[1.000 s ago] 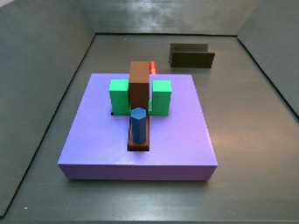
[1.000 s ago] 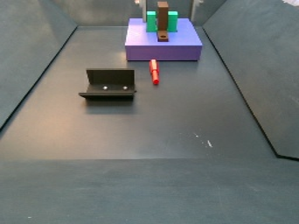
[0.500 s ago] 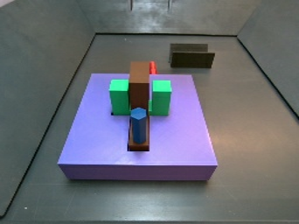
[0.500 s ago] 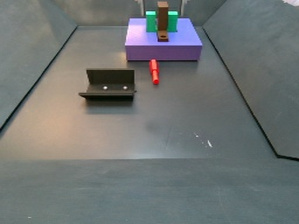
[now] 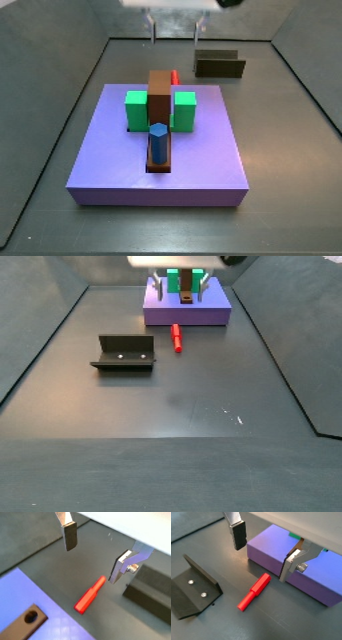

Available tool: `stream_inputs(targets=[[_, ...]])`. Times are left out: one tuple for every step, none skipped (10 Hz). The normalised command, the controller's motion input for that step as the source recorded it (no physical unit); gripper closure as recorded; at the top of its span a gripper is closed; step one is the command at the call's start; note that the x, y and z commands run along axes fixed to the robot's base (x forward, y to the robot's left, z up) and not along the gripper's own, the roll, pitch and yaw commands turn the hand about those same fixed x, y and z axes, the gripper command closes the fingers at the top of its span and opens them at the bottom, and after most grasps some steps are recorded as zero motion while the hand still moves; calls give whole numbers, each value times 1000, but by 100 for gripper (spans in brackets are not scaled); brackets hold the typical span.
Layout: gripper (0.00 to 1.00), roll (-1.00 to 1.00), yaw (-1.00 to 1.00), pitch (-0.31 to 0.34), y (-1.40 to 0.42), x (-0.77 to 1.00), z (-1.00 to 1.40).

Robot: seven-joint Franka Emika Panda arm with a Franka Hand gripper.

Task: Pick up the red object. Move up. Place the red object on the fixture. Regrasp the red object. Move to above the board. Insert the red object.
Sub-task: Pick up the red object.

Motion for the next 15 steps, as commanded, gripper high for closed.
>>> stream_inputs(targets=[[0,96,329,-84,-243,191,-789],[0,239,351,0,-294,374,-683],[0,270,409,0,-183,366,-646],[0,237,366,0,-249,434,-626],[0,159,260,-34,-237,291,-509],[0,30,14,-113,-129,0,-283],[0,0,0,-133,-103,-229,-149],[0,-39,0,-213,-69,-240,-123],[0,-91,0,-297,0,-429,-126],[0,-140,0,-420,0,-389,-160],[0,-147,0,-434,0,-160,-226],[0,-103,0,-289,9,0,-211],[0,0,0,-151,0,114,-231],[0,49,0,-3,0,291,-243],[0,94,-69,0,0,174,-186]])
